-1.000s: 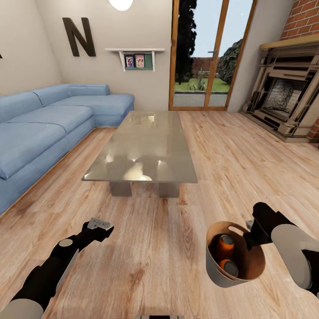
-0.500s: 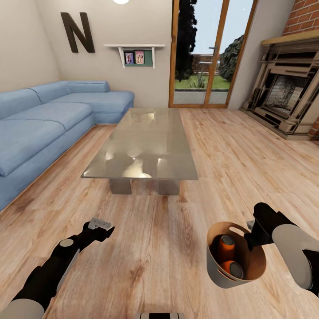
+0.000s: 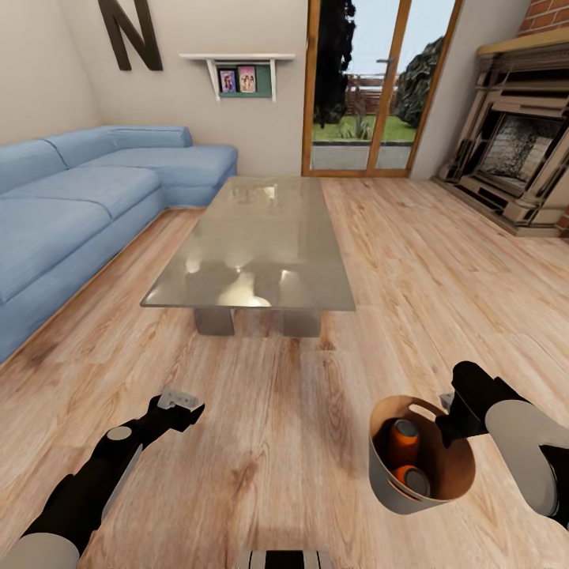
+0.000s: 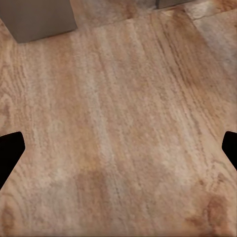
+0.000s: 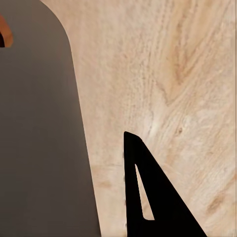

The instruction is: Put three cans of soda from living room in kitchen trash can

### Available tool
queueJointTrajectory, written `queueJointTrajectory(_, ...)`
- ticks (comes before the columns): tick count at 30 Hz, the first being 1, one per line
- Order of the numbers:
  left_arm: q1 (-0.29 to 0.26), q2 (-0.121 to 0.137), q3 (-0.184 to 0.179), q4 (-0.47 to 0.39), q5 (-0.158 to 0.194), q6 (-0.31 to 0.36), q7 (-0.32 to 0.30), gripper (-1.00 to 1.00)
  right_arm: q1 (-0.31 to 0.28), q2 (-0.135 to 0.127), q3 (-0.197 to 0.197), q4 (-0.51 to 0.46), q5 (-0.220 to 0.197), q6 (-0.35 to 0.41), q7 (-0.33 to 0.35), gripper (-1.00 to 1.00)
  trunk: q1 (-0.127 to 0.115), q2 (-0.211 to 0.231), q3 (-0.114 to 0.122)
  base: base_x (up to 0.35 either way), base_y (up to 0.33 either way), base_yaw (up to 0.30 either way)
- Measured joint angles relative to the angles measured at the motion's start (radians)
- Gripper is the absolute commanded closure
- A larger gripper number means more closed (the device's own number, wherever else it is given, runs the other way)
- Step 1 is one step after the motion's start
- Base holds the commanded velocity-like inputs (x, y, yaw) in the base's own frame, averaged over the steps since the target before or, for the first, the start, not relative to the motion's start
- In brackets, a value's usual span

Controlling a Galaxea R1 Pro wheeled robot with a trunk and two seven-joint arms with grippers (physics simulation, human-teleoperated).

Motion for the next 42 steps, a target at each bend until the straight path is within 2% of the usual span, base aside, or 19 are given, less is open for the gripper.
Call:
queueJointTrajectory(11,0.0,0.0,-0.001,0.0,0.001,0.0,0.0,-1.0,0.0,0.0,-0.001,-0.003,0.0,0.0,0.002,1.0,0.0,0.0,0.0,0.0,0.0,0.0)
queueJointTrajectory(17,0.0,0.0,-0.002,0.001,-0.001,0.0,0.0,-1.0,0.0,-0.002,-0.002,-0.007,0.0,0.0,0.002,1.0,0.003,-0.001,-0.023,0.0,0.0,0.0)
queueJointTrajectory(30,0.0,0.0,-0.002,0.001,0.0,0.0,0.0,-1.0,0.0,-0.002,-0.002,-0.01,0.0,0.0,0.005,1.0,0.003,-0.001,-0.023,0.0,0.0,0.0)
queueJointTrajectory(39,0.0,0.0,-0.003,0.002,-0.002,0.001,0.0,-1.0,0.0,-0.003,-0.003,-0.012,0.0,0.0,0.008,1.0,0.007,-0.003,-0.058,0.0,0.0,0.0)
queueJointTrajectory(42,0.0,0.0,-0.003,0.002,-0.001,0.001,-0.001,-1.0,0.0,-0.003,-0.003,-0.012,-0.001,0.0,0.008,1.0,0.007,-0.004,-0.058,0.0,0.0,0.0)
